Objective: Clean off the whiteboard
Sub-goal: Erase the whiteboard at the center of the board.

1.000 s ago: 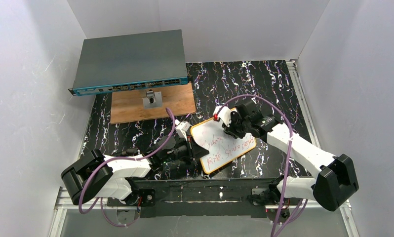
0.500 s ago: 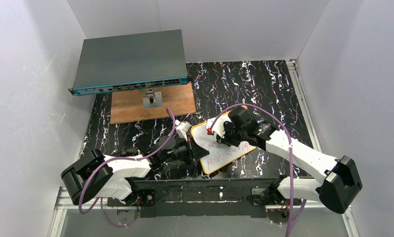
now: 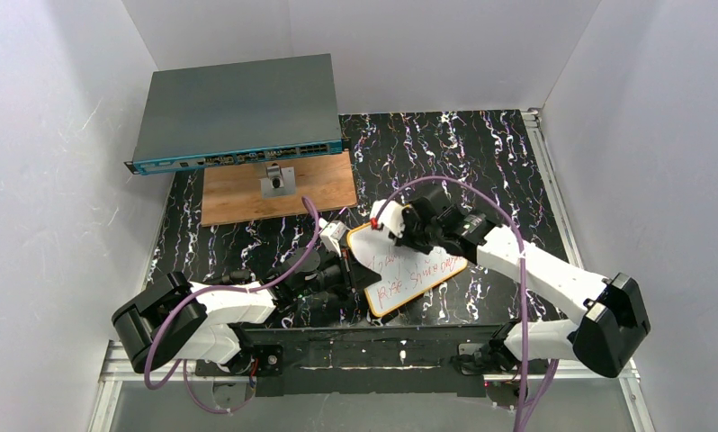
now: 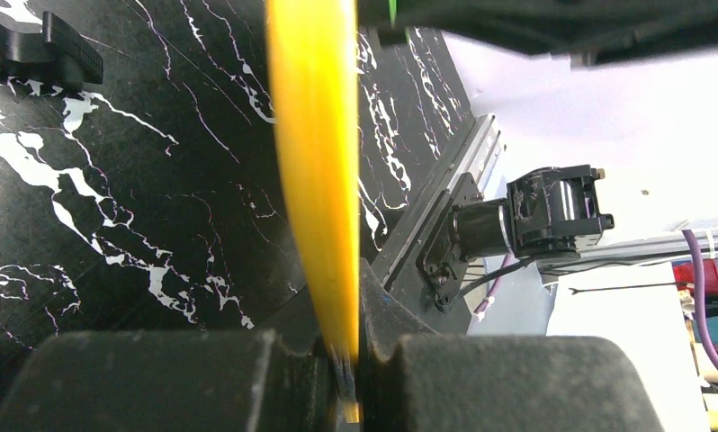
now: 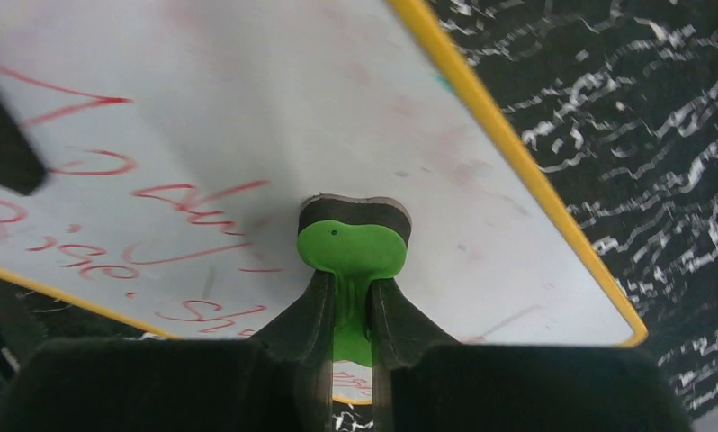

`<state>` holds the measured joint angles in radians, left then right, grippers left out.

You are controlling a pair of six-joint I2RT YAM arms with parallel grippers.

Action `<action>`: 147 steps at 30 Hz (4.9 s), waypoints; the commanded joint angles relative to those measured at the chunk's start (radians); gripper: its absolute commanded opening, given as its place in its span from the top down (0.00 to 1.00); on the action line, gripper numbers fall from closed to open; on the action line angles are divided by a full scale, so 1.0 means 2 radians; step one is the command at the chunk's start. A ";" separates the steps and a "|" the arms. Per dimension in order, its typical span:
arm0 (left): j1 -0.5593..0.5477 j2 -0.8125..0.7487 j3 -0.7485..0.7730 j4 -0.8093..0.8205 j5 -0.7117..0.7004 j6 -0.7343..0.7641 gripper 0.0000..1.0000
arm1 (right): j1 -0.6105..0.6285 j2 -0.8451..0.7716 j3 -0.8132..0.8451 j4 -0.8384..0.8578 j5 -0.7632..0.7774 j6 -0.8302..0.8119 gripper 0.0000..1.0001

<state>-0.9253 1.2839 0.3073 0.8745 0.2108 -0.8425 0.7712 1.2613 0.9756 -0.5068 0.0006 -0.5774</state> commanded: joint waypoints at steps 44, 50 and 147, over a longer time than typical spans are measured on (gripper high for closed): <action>0.001 -0.037 -0.002 0.081 0.042 0.018 1.00 | -0.035 0.028 0.001 0.025 -0.166 0.065 0.99; 0.004 -0.051 -0.009 0.074 0.040 0.020 1.00 | -0.130 0.027 0.007 0.077 -0.060 0.126 0.99; 0.010 -0.072 -0.007 0.063 0.041 0.021 1.00 | -0.062 0.048 0.021 -0.017 -0.214 0.062 0.99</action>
<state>-0.8955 1.2247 0.2691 0.8558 0.2356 -0.8639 0.6270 1.3518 1.0302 -0.5457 -0.3859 -0.4446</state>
